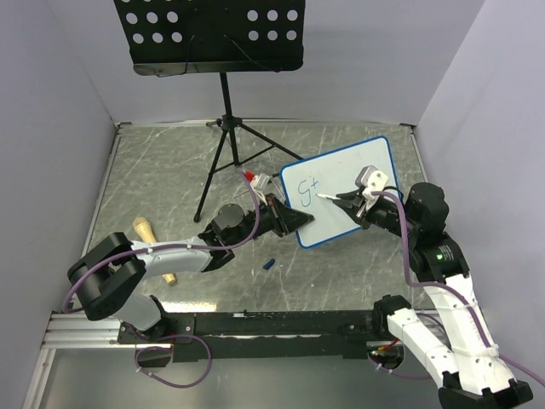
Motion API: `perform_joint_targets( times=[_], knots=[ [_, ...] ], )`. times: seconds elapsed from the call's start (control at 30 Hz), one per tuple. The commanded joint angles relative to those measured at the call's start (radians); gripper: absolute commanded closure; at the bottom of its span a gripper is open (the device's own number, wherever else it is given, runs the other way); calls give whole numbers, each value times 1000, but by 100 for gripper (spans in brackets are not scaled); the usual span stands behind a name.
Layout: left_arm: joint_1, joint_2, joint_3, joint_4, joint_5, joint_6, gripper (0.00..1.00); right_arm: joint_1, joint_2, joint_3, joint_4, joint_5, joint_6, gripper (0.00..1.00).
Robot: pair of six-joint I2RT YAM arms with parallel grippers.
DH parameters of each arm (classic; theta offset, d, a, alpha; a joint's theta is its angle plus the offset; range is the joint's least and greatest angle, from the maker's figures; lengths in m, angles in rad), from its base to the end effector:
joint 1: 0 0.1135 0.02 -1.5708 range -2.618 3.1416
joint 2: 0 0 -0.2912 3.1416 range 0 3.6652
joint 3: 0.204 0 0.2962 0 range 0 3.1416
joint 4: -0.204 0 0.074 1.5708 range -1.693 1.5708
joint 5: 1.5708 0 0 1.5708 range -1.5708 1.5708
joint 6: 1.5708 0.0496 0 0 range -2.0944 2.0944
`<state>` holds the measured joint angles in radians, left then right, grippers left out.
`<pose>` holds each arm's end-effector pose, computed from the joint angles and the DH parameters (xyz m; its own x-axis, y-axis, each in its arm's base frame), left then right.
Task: Write a sentence on the whiteboard
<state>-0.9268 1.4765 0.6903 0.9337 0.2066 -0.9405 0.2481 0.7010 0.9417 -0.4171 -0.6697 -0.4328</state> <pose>0.2087 -0.2950 0.2585 -0.6787 -0.4129 -0.6073 0.6044 0.1557 -0.7813 0.1630 0.0731 0.4089 0.1748 -0.2949 -0.9394 -0.7839 0.5356 -0.3140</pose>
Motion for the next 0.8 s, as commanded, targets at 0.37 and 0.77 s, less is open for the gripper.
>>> perform_joint_targets(
  times=[0.37,0.77],
  knots=[
    [8,-62,3,174,-3,-17,99,-4,0,9,1,16,-11,100],
    [8,-41,11,192,27,-34,99,-6,28,29,90,7,32,100]
  ],
)
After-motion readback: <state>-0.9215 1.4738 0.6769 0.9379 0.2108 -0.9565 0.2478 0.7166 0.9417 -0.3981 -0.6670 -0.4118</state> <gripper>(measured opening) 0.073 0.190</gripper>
